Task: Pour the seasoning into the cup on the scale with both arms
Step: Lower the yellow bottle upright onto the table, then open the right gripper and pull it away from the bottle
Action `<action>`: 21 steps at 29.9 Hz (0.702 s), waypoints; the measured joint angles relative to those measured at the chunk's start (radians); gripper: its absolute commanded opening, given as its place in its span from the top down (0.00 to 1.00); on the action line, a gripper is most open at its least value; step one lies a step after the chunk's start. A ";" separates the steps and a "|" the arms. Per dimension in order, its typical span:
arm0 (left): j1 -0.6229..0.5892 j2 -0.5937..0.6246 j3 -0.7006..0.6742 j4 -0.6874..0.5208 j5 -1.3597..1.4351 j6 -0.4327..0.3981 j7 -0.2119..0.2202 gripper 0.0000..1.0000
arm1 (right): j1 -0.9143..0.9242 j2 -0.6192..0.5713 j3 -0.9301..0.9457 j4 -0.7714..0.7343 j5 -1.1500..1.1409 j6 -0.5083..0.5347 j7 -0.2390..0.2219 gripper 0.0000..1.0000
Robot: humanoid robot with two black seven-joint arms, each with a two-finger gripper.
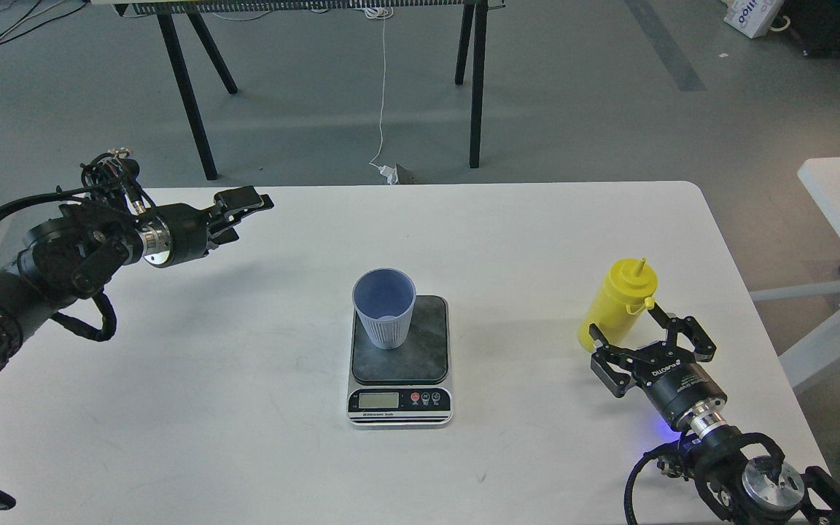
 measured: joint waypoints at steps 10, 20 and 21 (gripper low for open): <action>-0.001 -0.003 0.000 0.002 0.001 0.000 0.000 0.00 | -0.183 -0.081 0.001 0.213 -0.008 0.000 0.003 0.01; -0.008 0.005 -0.011 0.002 -0.013 0.000 0.000 0.00 | -0.304 -0.250 0.042 0.284 -0.016 0.000 0.003 0.01; -0.009 0.008 -0.012 0.003 -0.015 0.000 0.000 0.00 | -0.298 -0.274 0.054 0.289 -0.016 0.000 0.003 0.01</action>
